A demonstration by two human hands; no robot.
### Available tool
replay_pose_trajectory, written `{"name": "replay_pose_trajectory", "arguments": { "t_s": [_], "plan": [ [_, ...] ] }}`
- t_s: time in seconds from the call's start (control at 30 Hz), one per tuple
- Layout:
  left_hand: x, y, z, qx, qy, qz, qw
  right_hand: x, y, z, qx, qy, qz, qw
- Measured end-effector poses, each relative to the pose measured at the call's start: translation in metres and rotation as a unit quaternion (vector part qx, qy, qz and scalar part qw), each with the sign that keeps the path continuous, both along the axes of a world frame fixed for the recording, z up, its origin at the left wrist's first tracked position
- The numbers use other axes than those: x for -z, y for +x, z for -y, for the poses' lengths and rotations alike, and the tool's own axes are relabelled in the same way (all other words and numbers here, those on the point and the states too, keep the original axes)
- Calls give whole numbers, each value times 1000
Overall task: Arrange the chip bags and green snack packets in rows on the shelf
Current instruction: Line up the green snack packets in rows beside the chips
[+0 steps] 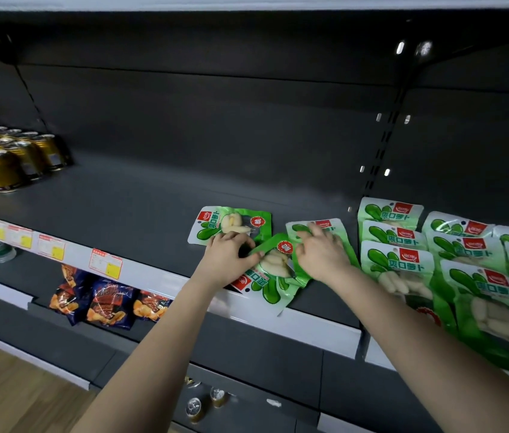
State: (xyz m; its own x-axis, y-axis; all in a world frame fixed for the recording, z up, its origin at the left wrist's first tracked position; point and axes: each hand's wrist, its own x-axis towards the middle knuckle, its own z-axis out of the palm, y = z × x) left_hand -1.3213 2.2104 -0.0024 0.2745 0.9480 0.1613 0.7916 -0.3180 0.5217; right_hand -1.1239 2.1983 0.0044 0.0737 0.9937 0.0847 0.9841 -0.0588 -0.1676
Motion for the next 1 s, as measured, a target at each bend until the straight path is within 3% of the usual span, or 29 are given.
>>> {"name": "replay_pose_trajectory", "arguments": {
  "t_s": [0.1,0.4,1.0],
  "plan": [
    [-1,1,2,19,3,-17,1000,5,-3,-2,7,-67,6,998],
    [5,3,0,54,1,-86,995,3,-2,-15,44,-125,23,991],
    [9,3,-6,45,-12,-87,995,13,-1,-37,115,-22,-24,993]
  ]
}}
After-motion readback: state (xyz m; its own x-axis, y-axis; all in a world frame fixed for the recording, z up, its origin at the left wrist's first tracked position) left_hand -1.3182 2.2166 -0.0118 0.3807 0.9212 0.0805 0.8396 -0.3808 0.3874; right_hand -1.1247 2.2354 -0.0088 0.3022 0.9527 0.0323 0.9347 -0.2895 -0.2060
